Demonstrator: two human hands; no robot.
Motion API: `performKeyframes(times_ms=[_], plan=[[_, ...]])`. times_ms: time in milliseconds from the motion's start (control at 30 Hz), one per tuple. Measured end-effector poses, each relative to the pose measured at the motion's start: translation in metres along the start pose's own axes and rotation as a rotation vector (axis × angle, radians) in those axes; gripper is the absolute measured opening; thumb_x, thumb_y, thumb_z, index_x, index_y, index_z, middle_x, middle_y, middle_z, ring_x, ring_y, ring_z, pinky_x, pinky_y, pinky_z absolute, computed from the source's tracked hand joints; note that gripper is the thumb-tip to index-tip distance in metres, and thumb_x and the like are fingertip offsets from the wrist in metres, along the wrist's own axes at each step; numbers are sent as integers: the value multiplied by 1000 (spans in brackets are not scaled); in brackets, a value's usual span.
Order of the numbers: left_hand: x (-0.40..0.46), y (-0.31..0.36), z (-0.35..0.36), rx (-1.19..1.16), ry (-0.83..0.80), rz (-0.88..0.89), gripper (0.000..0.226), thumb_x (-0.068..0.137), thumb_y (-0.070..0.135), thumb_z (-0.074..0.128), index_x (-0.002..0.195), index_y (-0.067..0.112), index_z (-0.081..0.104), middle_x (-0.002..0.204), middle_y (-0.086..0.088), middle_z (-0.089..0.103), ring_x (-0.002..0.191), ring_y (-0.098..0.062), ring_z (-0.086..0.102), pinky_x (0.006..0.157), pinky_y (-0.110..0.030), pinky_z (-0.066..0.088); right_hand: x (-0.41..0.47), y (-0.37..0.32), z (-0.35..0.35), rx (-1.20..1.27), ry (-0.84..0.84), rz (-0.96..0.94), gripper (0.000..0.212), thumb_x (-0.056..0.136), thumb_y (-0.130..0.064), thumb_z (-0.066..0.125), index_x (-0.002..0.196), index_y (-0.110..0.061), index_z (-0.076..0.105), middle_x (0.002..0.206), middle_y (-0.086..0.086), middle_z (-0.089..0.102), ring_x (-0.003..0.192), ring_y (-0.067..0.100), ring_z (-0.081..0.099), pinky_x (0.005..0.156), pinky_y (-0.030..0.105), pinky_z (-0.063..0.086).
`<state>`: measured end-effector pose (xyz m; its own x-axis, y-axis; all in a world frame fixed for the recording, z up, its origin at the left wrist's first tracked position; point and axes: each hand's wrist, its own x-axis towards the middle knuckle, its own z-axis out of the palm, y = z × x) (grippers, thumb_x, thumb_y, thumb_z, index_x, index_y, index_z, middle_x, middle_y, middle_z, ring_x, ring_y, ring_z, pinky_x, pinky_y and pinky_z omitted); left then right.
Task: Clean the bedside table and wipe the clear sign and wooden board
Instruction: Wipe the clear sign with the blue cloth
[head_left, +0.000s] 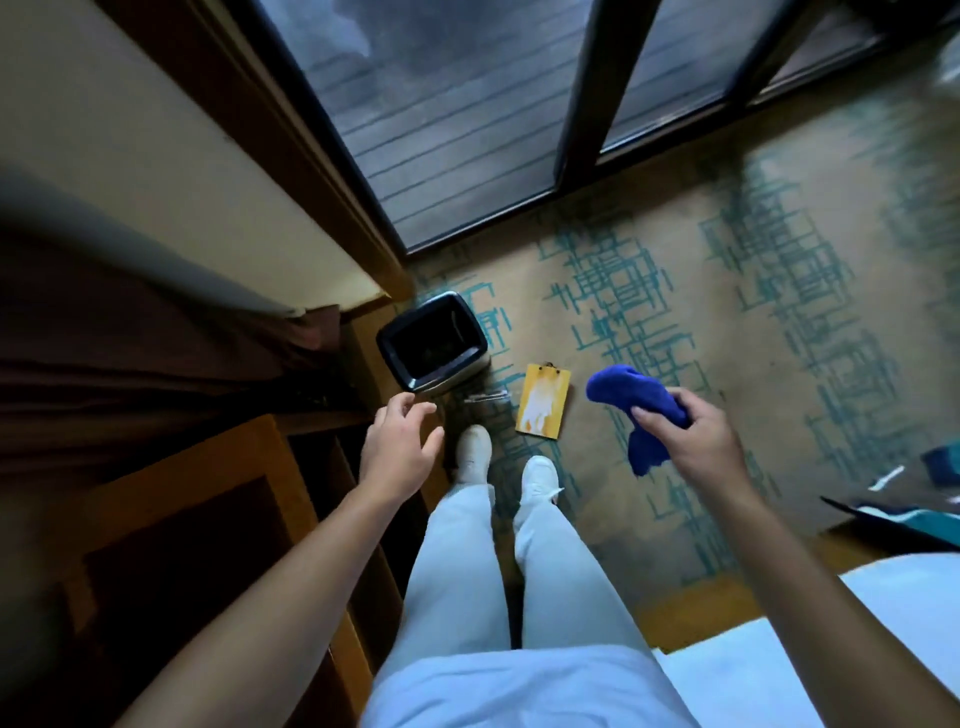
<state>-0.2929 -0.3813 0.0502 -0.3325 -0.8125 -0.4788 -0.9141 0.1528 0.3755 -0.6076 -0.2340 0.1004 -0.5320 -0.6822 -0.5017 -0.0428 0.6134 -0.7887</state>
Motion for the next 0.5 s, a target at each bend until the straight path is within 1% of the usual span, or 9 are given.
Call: performKeyframes(times_ms=[67,167,267,333,400,500], plan=[[27,0,10,84,-13,76,40,97,38,60,134,21,62,147,-3,50,135,-25,46,108,-43,46,10,12,10,2,21,31,12,82,-23,79,86,-23,68,74,1,65,66,12,55,69,33,44],[59,-5,30,175,-60,188,41,96,36,62,132,18,64,145,-7,52,133,-27,48,107,-46,46,27,33,29,-46,97,48,15,74,-37,75,81,-30,64,85,6,66,74,19,58,72,34,46],[84,-22,54,247,-155,205,41,96,37,61,132,18,63,145,-8,51,133,-28,48,106,-46,46,46,57,51,-82,134,74,16,73,-39,74,81,-29,63,93,8,63,79,19,57,75,35,46],[100,-38,73,299,-204,224,43,95,38,61,133,17,63,146,-9,51,132,-29,49,105,-46,46,59,74,67,-84,147,90,22,73,-39,73,85,-23,65,93,10,63,79,21,58,77,39,47],[117,-55,94,330,-231,244,45,94,38,62,133,15,63,146,-12,52,131,-32,50,104,-46,46,74,93,79,-75,172,104,29,72,-44,73,87,-21,66,93,10,64,81,25,60,78,43,49],[138,-79,130,316,-339,231,52,96,45,60,140,18,57,152,-11,46,136,-33,46,108,-46,44,98,124,92,-73,193,116,33,70,-51,71,86,-23,66,92,10,66,85,30,62,80,48,51]])
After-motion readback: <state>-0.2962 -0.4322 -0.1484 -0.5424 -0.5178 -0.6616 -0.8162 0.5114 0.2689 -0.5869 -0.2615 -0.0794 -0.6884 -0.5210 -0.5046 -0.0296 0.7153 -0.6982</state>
